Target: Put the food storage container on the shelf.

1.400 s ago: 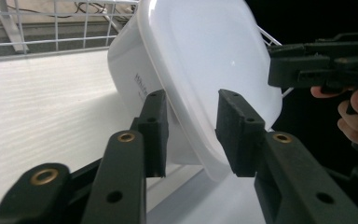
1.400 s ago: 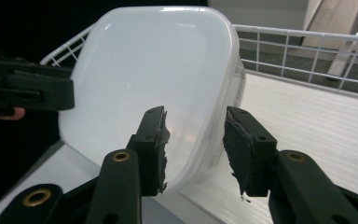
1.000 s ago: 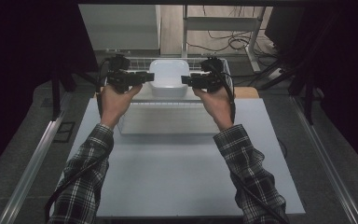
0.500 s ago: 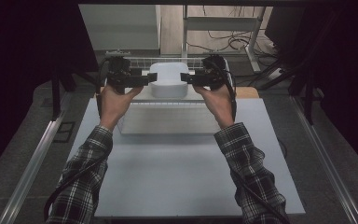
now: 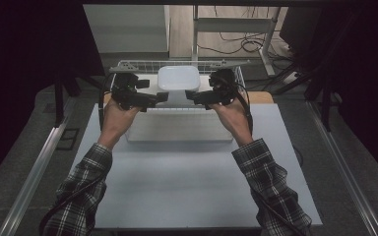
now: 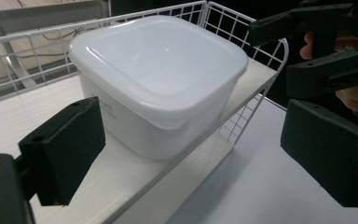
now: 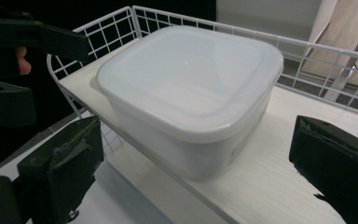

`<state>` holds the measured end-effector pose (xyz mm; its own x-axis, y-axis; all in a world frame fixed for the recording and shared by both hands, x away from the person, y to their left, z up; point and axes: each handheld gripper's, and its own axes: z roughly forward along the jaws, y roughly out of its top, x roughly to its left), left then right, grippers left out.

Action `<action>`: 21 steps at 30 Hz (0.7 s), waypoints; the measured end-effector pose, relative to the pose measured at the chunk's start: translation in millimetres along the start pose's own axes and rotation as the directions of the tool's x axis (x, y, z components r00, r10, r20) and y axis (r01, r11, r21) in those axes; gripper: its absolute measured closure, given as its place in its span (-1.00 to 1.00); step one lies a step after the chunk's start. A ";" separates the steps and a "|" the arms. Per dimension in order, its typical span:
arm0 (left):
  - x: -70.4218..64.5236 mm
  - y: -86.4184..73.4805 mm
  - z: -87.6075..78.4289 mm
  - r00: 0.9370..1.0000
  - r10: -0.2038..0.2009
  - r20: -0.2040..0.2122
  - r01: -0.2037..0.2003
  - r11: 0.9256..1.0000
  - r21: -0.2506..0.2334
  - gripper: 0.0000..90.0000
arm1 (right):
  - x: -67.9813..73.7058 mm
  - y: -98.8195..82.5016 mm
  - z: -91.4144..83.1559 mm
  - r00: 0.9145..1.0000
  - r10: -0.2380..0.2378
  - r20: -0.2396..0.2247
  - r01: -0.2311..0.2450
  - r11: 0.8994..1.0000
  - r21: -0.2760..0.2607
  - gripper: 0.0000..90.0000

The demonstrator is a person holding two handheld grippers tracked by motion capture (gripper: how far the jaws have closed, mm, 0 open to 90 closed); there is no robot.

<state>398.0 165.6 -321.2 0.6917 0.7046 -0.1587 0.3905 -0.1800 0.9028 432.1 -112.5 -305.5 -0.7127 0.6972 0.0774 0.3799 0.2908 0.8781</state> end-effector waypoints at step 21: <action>-23.0 -49.8 -8.2 0.999 0.037 0.035 -0.037 0.999 0.001 -0.92 | 10.8 -43.5 -16.8 0.997 -0.078 -0.012 0.078 0.996 0.029 -0.96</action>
<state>357.6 164.0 -359.3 0.7262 0.6733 -0.1392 0.3651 -0.2062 0.9079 397.9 -128.6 -335.0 -0.7470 0.6647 0.0140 0.3396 0.3634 0.8675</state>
